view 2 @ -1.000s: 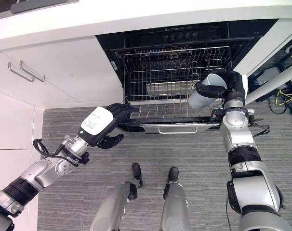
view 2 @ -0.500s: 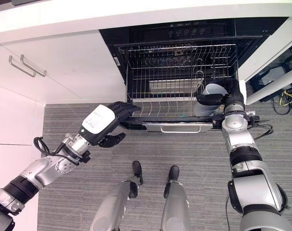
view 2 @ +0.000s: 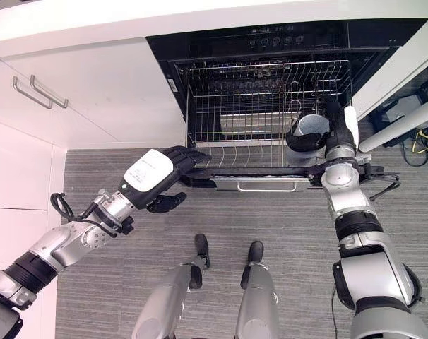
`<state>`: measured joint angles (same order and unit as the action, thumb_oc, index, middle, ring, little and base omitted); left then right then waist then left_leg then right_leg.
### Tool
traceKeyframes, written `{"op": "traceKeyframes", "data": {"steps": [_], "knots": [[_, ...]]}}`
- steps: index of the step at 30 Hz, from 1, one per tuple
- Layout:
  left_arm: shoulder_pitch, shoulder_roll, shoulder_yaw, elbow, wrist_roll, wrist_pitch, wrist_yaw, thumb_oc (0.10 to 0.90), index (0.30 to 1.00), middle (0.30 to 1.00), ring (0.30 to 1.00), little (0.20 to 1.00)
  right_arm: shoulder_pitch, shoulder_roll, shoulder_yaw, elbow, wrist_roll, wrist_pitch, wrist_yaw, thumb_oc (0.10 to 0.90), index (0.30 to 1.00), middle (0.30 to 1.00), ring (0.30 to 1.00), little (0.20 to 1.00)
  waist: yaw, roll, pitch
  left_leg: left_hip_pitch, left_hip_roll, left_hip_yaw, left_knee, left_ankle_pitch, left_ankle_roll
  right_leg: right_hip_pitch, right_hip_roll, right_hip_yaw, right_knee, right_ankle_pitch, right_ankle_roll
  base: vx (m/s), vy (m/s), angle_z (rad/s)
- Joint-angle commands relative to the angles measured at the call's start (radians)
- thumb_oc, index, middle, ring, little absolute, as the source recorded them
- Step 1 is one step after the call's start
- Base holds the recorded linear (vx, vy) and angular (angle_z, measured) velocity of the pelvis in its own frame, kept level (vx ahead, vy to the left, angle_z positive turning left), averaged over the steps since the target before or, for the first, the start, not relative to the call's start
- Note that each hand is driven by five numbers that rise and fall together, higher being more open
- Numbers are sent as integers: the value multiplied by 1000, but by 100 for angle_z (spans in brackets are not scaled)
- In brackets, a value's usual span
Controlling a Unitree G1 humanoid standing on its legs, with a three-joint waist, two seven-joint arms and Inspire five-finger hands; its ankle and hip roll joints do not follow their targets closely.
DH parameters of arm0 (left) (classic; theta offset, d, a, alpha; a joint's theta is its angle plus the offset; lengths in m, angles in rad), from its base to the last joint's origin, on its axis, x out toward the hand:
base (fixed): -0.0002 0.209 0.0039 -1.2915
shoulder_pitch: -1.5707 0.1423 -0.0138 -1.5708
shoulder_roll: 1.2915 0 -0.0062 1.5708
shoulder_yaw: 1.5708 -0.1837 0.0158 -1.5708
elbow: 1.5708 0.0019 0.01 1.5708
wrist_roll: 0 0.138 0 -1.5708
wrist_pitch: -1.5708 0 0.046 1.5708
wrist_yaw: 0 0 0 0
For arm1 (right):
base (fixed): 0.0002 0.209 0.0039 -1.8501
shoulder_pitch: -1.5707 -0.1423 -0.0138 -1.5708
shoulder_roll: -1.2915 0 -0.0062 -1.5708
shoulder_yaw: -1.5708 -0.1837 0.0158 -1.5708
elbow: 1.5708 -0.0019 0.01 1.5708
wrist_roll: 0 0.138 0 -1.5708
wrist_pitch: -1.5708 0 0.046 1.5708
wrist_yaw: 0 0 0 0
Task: Place the dishes in the dishwasher.
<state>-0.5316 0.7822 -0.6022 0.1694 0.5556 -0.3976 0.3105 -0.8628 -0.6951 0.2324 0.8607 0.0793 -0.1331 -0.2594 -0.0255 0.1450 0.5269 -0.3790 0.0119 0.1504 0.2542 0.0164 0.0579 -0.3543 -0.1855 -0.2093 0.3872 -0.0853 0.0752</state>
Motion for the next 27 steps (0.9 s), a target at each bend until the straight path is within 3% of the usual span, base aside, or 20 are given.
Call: {"op": "traceKeyframes", "data": {"steps": [1,7,14,16,21,22,24,25,27], "knots": [[-27,-22,52,-161,-46,-66,8,800,900,900,900,900,-91,-138,6,-116,-86,-120,-118,800,900,900,900,900,-9,55,-7,22,24,-39,46,-108,-72,-33,34,80,51,-70,3,0,0,0],[-11,-30,49,-195,-53,-59,-17,800,900,900,900,900,-89,-147,-8,-135,-100,-170,-195,800,900,900,900,900,-14,70,-7,20,20,-38,46,-112,-70,-37,29,87,41,-65,7,-6,11,0],[-4,-30,54,-213,-64,-45,-18,800,900,900,900,900,-66,-143,-44,-149,-32,-140,-186,800,900,900,900,900,-19,80,-7,22,18,-34,46,-115,-70,-36,24,87,38,-65,9,0,0,0],[1,-31,56,-213,-62,-43,-13,800,900,900,900,900,-58,-134,-60,-143,35,-106,-166,800,900,900,900,900,-21,82,-7,24,20,-30,46,-116,-71,-33,23,86,32,-63,10,0,0,0],[3,-36,57,-214,-68,-35,-5,800,900,900,900,900,-30,-104,-110,-116,113,-93,-169,800,900,900,900,900,-26,87,-7,25,26,-21,46,-118,-70,-33,21,84,30,-62,11,-1,3,-1],[2,-40,58,-211,-69,-32,-4,800,900,900,900,900,-18,-91,-131,-116,188,-30,-136,800,900,900,900,900,-29,90,-7,27,27,-18,46,-119,-71,-33,20,85,30,-62,12,17,14,-4],[6,-47,60,-213,-64,-31,-7,800,900,900,900,900,-8,-70,-148,-96,295,21,-105,800,900,900,900,900,-30,91,-7,28,27,-16,46,-121,-71,-31,19,84,26,-62,11,0,0,0],[10,-50,59,-215,-59,-27,-5,800,900,900,900,900,-2,-63,-152,-83,259,-11,-123,800,900,900,900,900,-29,92,-7,29,29,-14,46,-121,-71,-30,19,84,23,-60,10,0,0,0],[13,-44,55,-221,-67,-21,-6,800,900,900,900,900,7,-67,-145,-83,53,-68,-140,800,900,900,900,900,-32,88,-7,38,27,-15,46,-126,-71,-24,14,84,33,-72,13,0,0,0]]}}
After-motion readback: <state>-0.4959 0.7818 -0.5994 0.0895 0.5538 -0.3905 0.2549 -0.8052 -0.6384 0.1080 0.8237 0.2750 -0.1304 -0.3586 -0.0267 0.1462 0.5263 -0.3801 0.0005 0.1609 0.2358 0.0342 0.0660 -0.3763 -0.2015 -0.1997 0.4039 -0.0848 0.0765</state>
